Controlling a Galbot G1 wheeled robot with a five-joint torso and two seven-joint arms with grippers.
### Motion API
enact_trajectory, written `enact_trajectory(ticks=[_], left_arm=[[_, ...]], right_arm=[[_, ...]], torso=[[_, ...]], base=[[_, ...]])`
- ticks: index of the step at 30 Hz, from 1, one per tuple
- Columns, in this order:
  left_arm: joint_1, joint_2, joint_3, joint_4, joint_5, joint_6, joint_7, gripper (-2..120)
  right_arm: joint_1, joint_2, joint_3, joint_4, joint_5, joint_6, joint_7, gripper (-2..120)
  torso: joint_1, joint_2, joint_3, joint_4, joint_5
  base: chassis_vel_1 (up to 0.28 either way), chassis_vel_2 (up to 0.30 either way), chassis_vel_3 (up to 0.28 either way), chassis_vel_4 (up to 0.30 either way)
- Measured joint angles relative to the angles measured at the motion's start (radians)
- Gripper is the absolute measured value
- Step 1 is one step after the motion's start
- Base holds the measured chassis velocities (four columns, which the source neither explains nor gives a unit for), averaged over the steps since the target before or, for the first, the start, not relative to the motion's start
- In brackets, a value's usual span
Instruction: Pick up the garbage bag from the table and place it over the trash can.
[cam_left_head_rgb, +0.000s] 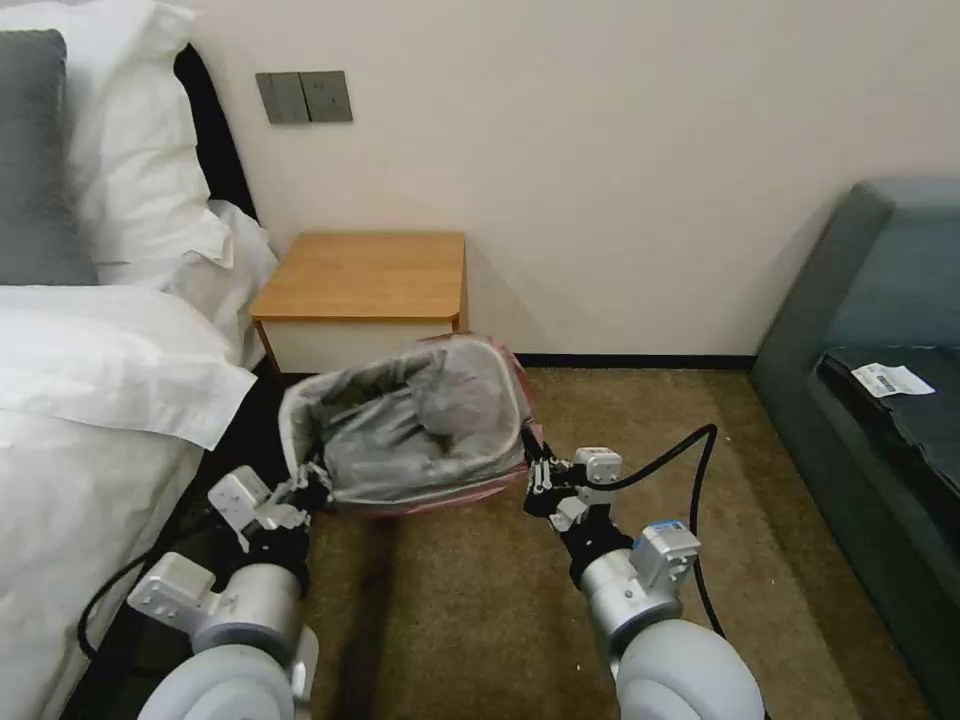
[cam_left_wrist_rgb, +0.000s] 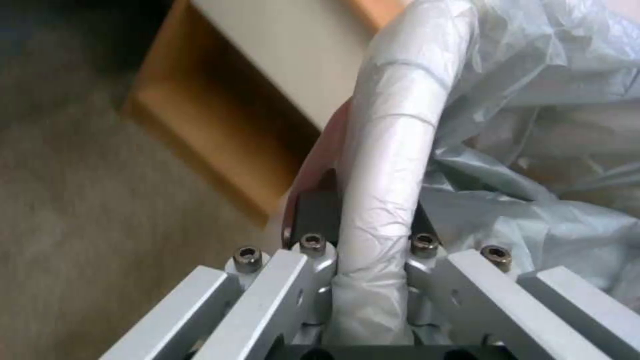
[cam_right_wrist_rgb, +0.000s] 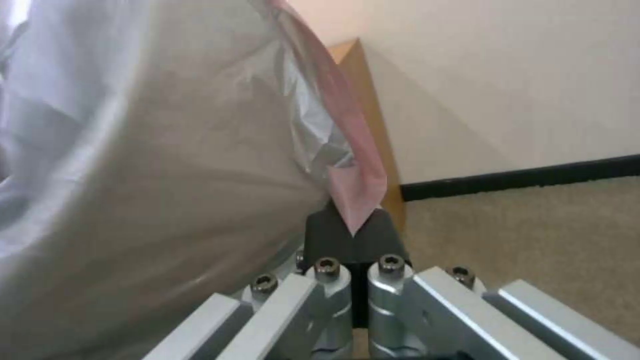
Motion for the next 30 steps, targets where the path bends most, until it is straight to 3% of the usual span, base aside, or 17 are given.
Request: enact_trajectory(ticks=[7,30], left_arm=[[0.014,0.012,-0.002,0.0,-0.073,0.047,-0.025,7],[0.011,0.04,-0.017,0.0,-0.164,0.065,-0.037,7]], right_arm=[[0.032,0.009,0.007,-0.083,-0.013,0.019,0.007,0],[0.108,0.019,0.017,-0.282,-0.057,0.07,0.022,0]], torso=[[0.0,0.0,0.0,0.0,0.0],[0.0,0.0,0.0,0.0,0.0]], base=[[0.0,0.0,0.0,0.0],[0.0,0.0,0.0,0.0]])
